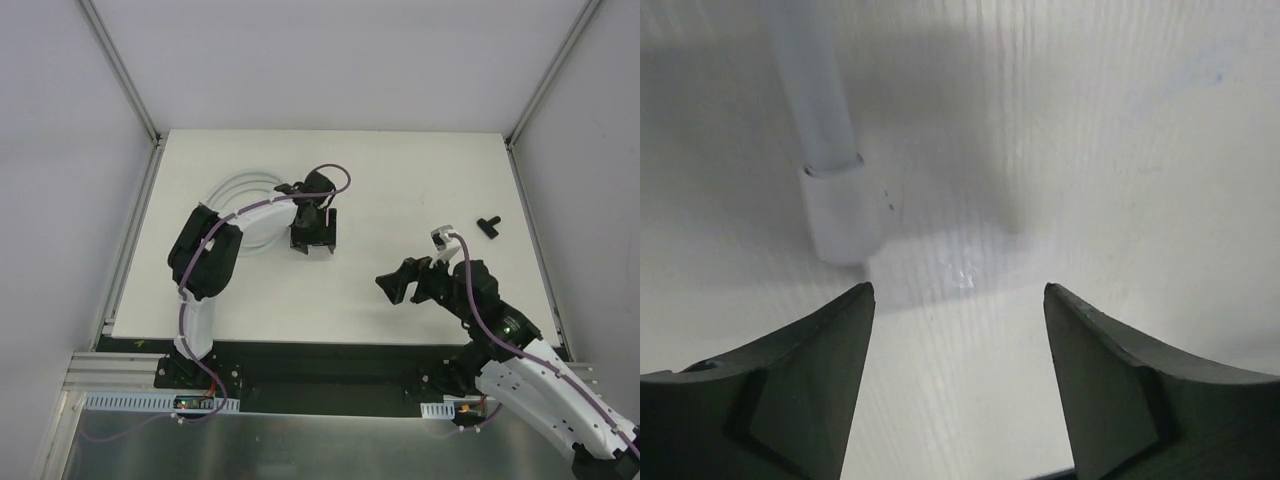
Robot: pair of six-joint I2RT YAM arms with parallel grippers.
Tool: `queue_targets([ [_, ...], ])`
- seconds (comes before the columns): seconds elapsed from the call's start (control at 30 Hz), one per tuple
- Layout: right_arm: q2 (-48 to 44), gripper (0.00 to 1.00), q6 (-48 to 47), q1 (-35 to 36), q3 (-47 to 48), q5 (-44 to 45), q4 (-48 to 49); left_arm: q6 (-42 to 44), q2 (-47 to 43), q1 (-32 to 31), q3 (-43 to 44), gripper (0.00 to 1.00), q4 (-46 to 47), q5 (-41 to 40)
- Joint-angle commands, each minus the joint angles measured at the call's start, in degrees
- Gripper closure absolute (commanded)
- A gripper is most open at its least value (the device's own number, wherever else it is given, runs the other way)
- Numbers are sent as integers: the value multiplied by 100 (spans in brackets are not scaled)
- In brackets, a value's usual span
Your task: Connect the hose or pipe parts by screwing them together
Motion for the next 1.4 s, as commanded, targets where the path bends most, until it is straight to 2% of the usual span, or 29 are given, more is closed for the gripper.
queue_targets([
  [0.0, 567, 4, 165, 7, 141, 577, 736, 36, -852, 83, -311, 29, 165, 322],
  [0.03, 977, 4, 182, 7, 229, 691, 746, 62, -1132, 153, -425, 24, 156, 339],
  [0.17, 2280, 5, 393, 51, 712, 1210, 930, 115, -1863, 732, -777, 18, 156, 497],
  [0.27, 3317, 7, 490, 269, 1178, 1324, 1273, 203, -2443, 1365, -1163, 1, 139, 550],
  [0.43, 5002, 9, 981, 753, 2276, 2159, 1221, 151, -3137, 2191, -1874, 1, 16, 304],
  [0.57, 6165, 11, 1228, 991, 3390, 2694, 1089, -104, -3560, 2333, -2385, 1, 42, 242],
  [0.73, 7394, 14, 1412, 1105, 4210, 2863, 1019, -123, -4008, 2333, -2982, 1, 86, 392],
  [1.0, 8399, 18, 1571, 1220, 4984, 2907, 975, 115, -4649, 2368, -3405, 1, 130, 611],
  [1.37, 9102, 24, 1580, 1229, 5468, 2995, 817, 317, -4764, 2465, -3520, 2, 209, 1060],
])
